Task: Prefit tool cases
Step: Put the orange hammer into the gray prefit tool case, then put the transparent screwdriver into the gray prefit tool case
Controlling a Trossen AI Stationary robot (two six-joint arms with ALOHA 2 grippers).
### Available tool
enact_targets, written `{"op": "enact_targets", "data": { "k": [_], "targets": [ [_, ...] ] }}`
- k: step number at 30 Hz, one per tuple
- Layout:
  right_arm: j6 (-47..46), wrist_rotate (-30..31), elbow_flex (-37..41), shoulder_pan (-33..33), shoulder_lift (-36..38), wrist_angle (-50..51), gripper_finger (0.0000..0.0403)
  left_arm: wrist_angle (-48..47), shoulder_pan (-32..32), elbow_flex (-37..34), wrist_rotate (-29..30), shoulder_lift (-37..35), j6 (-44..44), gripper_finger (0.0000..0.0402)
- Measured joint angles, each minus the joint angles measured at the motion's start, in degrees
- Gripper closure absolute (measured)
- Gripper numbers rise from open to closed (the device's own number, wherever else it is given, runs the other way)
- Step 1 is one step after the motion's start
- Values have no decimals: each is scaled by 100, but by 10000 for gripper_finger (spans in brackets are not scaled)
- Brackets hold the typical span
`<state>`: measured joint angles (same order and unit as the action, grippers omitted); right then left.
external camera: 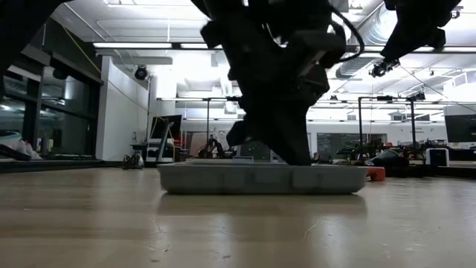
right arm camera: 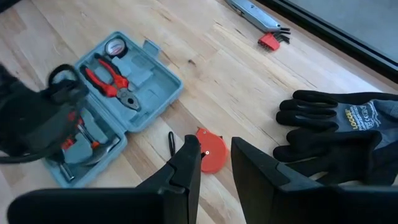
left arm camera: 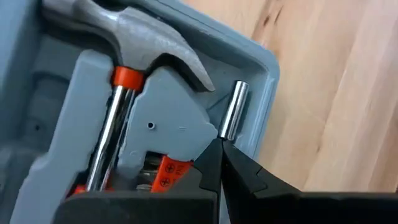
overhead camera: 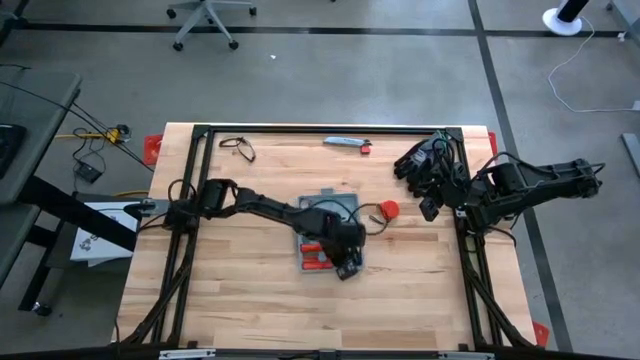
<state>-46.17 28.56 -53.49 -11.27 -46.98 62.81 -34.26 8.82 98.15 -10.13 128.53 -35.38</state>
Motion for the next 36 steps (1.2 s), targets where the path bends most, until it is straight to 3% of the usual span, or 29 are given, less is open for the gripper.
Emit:
{"op": "enact_targets", "data": {
  "k": [9, 16, 22, 30, 36],
  "targets": [
    [-5, 0, 0, 0, 0, -2, 320, -589, 170, 4, 1769, -783, -446, 401],
    [-27, 0, 0, -1, 0, 26, 320, -2067, 164, -211, 3010, -1168, -1831, 382],
    [-27, -2, 0, -2, 0, 202, 320, -1749, 122, -1411, 2968, -1748, -2987, 330],
    [13, 1, 0, -2, 0, 343, 320, -569, 114, -3358, 3192, -3291, -4454, 251],
    [15, 125, 0, -2, 0, 385, 320, -155, 114, -4262, 2795, -3603, -5491, 224]
  ]
}}
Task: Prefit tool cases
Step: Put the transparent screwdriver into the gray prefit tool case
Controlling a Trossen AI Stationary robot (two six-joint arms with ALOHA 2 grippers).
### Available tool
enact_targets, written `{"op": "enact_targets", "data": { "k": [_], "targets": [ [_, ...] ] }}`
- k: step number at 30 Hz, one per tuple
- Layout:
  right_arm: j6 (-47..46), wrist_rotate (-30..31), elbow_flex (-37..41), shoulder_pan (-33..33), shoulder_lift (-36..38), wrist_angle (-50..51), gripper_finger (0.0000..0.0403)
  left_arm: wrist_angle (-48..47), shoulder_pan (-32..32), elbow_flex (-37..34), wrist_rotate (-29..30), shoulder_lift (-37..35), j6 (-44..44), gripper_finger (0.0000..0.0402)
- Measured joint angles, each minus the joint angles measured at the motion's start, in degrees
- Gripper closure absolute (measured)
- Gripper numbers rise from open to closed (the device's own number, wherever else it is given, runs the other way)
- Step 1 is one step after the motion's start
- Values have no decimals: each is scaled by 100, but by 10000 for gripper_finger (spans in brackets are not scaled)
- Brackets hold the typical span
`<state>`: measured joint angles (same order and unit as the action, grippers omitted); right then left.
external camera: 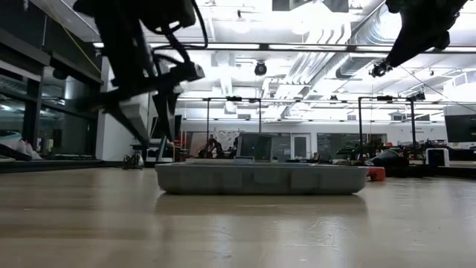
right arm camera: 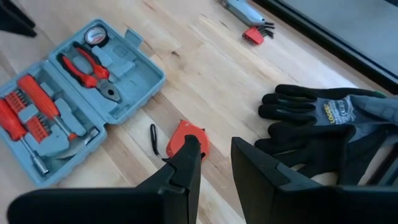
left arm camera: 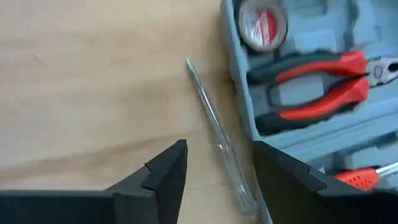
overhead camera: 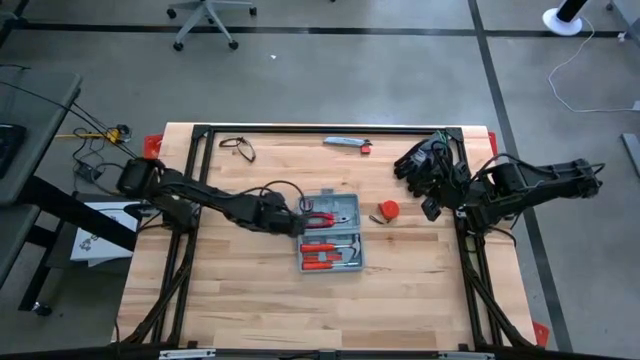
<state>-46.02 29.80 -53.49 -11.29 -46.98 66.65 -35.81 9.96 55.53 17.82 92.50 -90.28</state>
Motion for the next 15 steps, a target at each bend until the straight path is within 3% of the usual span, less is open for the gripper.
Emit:
{"op": "enact_targets", "data": {
  "k": [6, 15],
  "targets": [
    [0, 6, 0, 0, 2, 0, 320, 1116, 0, -294, -231, 137, -201, 209],
    [24, 6, 0, 0, 0, 2, 320, 662, -31, -304, -380, 329, -130, 203]
  ]
}}
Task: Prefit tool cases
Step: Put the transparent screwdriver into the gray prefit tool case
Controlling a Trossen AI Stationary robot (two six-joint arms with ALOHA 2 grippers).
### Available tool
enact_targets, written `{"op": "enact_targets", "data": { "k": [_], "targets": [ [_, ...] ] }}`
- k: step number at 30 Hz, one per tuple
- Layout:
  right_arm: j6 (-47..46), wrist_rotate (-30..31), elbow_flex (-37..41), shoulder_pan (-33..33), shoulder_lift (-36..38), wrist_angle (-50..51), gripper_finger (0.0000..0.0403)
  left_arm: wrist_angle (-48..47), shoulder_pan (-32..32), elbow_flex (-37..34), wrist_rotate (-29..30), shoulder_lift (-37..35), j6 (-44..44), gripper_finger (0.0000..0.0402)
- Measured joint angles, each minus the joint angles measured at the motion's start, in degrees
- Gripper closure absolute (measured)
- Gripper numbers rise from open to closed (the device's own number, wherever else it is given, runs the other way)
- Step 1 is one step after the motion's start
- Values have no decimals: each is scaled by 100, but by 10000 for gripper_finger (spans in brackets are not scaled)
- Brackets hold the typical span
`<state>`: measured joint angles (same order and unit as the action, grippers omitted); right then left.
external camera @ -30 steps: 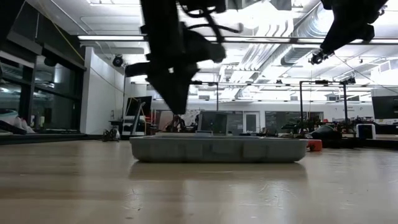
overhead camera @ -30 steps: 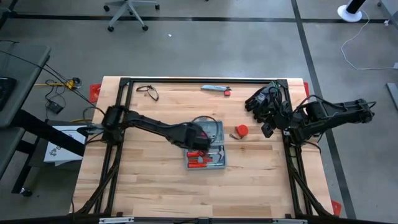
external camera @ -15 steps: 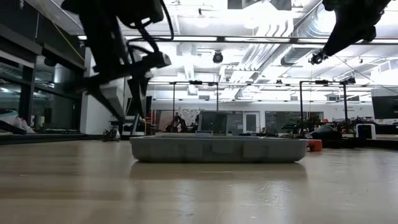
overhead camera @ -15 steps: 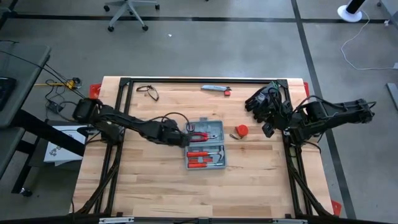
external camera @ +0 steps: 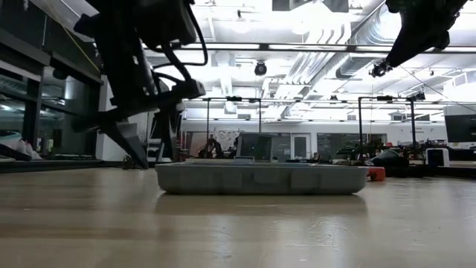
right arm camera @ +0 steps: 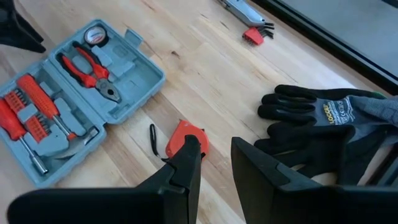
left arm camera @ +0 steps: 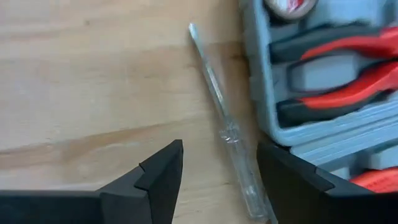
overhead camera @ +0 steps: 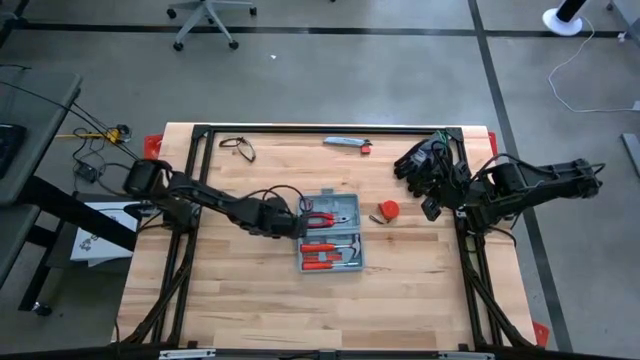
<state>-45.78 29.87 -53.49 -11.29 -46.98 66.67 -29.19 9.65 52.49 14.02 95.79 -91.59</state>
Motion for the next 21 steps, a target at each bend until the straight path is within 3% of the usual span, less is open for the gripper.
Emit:
{"op": "enact_targets", "data": {
  "k": [9, 14, 17, 21],
  "targets": [
    [83, 11, 0, 0, 0, 0, 320, 791, 2, 86, -295, 676, -17, 204],
    [74, 11, 0, 0, 2, 24, 320, 322, 1, 117, -553, 734, 197, 211],
    [68, 11, 0, 0, 0, 42, 320, -70, 11, 118, -699, 704, 390, 238],
    [66, 13, 0, 0, 2, 44, 320, -327, 15, 110, -782, 704, 657, 306]
  ]
}}
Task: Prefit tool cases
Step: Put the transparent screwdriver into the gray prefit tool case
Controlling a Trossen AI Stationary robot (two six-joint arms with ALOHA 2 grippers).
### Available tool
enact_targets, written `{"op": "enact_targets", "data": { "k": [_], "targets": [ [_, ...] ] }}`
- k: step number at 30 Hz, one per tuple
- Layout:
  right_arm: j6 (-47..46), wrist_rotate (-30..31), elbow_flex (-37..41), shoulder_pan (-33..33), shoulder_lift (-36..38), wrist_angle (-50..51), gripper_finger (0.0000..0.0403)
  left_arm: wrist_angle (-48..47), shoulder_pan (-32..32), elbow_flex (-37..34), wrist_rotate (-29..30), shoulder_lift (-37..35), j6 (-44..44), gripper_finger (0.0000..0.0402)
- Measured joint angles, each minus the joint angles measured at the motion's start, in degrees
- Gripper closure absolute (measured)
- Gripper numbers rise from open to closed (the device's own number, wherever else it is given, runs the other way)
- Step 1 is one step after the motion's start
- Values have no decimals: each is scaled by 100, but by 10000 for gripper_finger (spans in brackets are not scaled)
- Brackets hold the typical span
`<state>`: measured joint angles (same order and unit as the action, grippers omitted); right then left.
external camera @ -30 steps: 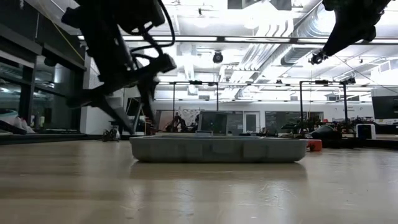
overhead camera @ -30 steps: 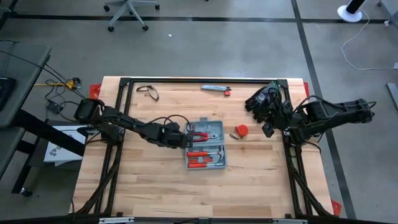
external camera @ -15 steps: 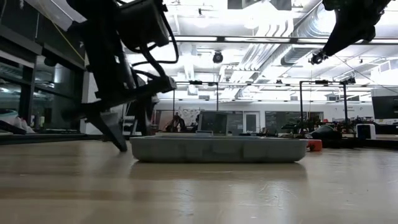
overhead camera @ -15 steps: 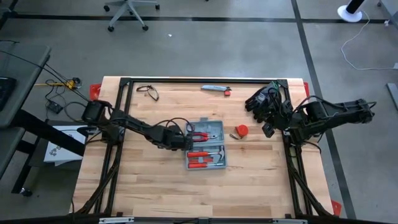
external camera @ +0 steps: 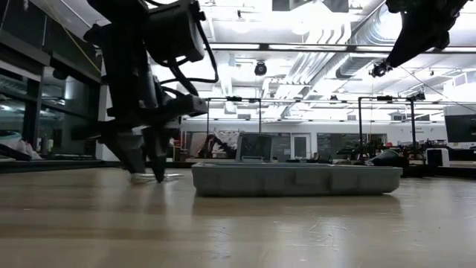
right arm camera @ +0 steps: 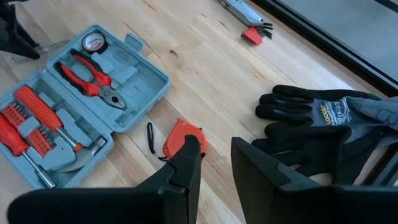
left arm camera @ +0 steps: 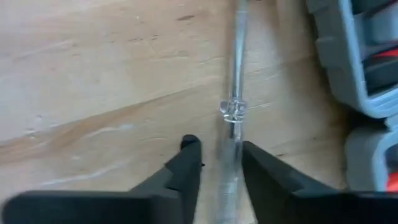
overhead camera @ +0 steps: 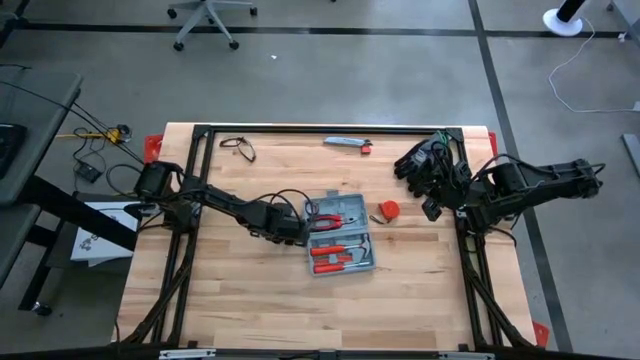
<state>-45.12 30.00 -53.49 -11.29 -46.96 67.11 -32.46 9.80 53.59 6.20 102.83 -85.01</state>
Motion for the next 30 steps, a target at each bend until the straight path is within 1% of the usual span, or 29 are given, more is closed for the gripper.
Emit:
{"op": "enact_targets", "data": {
  "k": [3, 4, 11, 17, 20, 22, 26, 30],
  "targets": [
    [0, 2, 0, 0, -1, -1, 320, -40, 0, -9, -15, 0, 206, 370],
    [1, 2, 0, 0, -1, 0, 320, -40, 0, -9, -26, 0, 291, 375],
    [0, 2, 0, 2, -1, 0, 320, -39, -20, -38, -145, -109, 736, 375],
    [11, 4, 0, 0, 0, 46, 320, -144, -19, -114, -125, -688, 1178, 375],
    [15, 38, 0, 0, 0, 46, 320, 194, -62, -83, -177, -876, 1462, 375],
    [17, 97, 0, 1, 0, 46, 320, 550, -70, -62, -289, -902, 1845, 375],
    [17, 149, 0, 1, -1, 48, 320, 1007, -83, 288, -449, -833, 2592, 376],
    [20, 150, 0, 0, 0, 48, 320, 1006, -132, 852, -495, -603, 3458, 376]
  ]
}}
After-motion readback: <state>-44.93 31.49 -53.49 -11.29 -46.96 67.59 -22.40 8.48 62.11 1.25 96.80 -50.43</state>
